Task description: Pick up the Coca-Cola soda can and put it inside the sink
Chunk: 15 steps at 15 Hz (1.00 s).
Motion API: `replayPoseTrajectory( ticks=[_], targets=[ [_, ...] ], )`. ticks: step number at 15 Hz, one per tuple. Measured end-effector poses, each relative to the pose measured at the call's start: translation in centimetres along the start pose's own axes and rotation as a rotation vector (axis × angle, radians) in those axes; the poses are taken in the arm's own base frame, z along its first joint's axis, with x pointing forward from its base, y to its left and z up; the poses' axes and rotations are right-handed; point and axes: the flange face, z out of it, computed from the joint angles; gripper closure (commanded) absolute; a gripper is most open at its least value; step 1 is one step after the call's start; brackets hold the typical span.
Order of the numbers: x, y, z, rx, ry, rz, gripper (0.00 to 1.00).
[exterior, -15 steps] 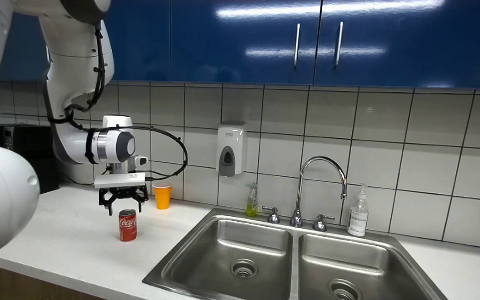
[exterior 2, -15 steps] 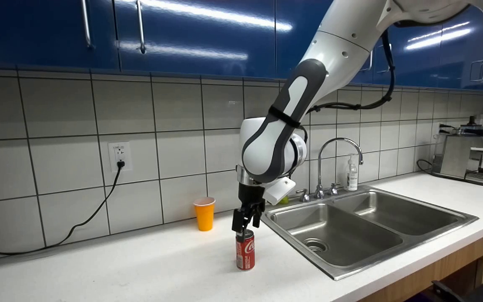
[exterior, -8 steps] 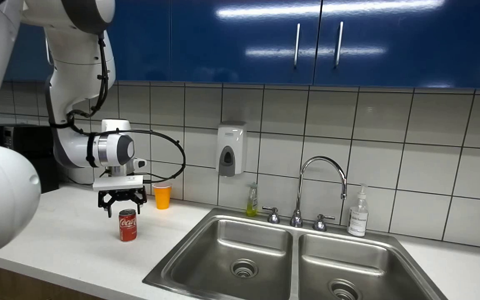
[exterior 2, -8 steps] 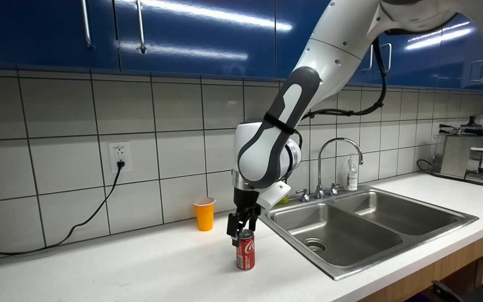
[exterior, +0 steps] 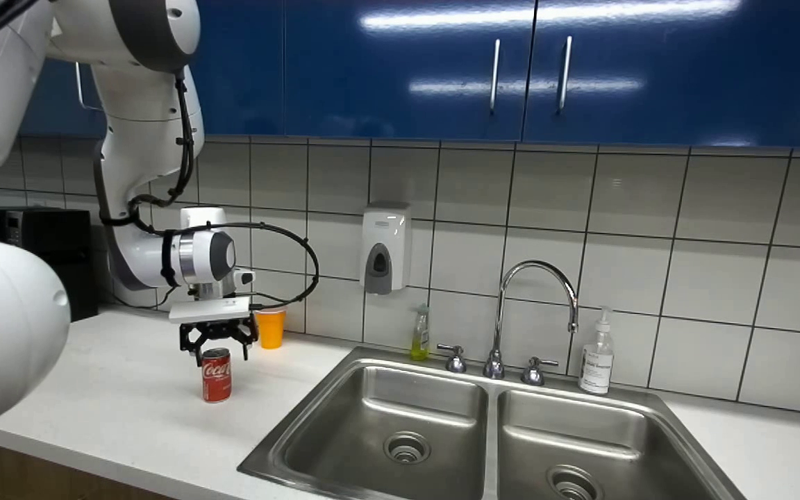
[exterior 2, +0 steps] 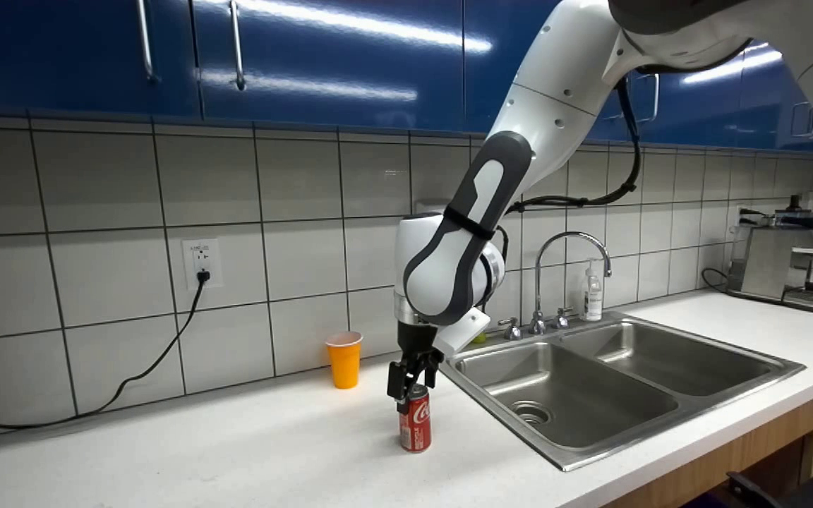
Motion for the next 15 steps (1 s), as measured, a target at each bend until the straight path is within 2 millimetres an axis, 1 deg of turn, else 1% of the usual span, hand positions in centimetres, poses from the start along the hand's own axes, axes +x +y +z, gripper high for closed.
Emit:
replayPoseTrajectory(
  ticks=[2, 3, 4, 5, 6, 8, 9, 12, 15],
  targets=[
    [0.1, 0.3, 0.4, -0.005, -0.003, 0.004, 0.00],
    [0.2, 0.4, 0.6, -0.007, -0.005, 0.006, 0.25],
    [0.3, 0.4, 0.7, -0.008, -0.005, 0.007, 0.28],
    [0.3, 0.4, 0.8, -0.009, -0.006, 0.008, 0.34],
    [0.4, 0.4, 0.8, -0.009, -0.005, 0.008, 0.44],
    [0.4, 0.5, 0.9, -0.011, -0.006, 0.007, 0.60],
    [0.5, 0.6, 0.9, -0.013, -0.005, 0.009, 0.62],
    [0.3, 1.3, 0.9, -0.026, -0.009, 0.023, 0.62],
    [-0.1, 2.6, 1.0, -0.044, -0.022, 0.053, 0.62]
  ],
)
